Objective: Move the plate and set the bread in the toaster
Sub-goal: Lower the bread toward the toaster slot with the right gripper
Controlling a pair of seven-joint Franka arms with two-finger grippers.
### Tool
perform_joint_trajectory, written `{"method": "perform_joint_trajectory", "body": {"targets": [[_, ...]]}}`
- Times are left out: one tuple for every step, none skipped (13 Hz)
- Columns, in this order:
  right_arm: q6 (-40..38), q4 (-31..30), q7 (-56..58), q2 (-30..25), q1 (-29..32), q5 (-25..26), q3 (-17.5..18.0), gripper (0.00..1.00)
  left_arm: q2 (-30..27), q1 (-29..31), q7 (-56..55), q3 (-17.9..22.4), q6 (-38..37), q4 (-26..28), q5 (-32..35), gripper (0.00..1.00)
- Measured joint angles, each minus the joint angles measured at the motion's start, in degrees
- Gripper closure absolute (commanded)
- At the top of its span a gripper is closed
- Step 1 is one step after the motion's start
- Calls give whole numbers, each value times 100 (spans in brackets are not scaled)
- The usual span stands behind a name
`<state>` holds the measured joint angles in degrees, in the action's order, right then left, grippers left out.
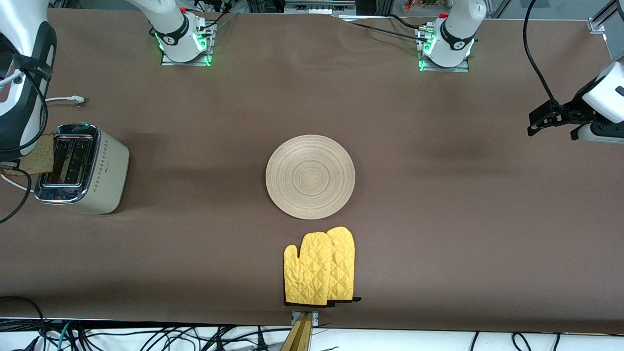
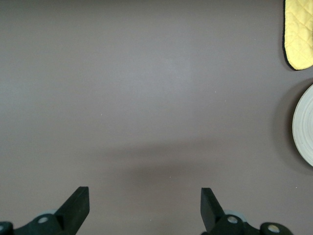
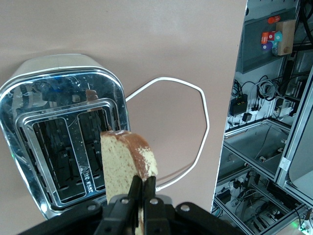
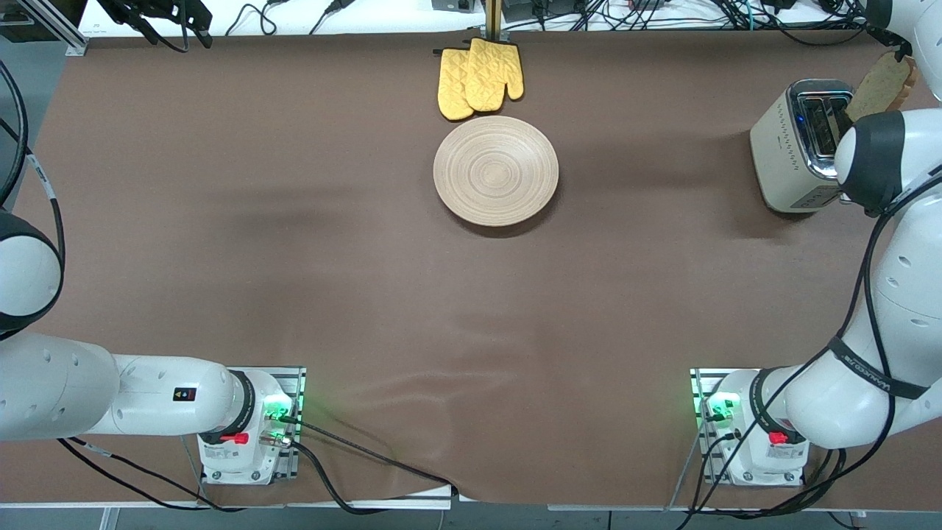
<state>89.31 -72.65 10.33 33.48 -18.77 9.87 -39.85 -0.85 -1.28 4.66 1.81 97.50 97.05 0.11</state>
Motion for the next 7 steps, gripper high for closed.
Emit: {"method": "perform_joint_trajectory", "body": {"targets": [[2, 0, 0, 0, -11, -3, 15, 100, 0, -9, 0, 0, 0, -1, 0, 0], [5, 1, -1, 0, -22, -4, 37, 100, 0, -17, 0, 0, 0, -2, 0, 0], [11, 1, -5, 0, -30, -5, 55, 100, 0, -23, 0, 0, 0, -3, 0, 0], [32, 1, -7, 2, -30, -8, 70, 100, 0, -27, 0, 0, 0, -3, 0, 0], [73, -1, -7, 11, -29, -8, 74, 100, 0, -28, 0, 0, 0, -4, 0, 0], [112, -2, -7, 25, -26, -8, 76, 100, 0, -28, 0, 0, 0, -4, 0, 0], [147, -2, -7, 44, -14, -8, 76, 100, 0, -29, 0, 0, 0, -4, 0, 0]]}}
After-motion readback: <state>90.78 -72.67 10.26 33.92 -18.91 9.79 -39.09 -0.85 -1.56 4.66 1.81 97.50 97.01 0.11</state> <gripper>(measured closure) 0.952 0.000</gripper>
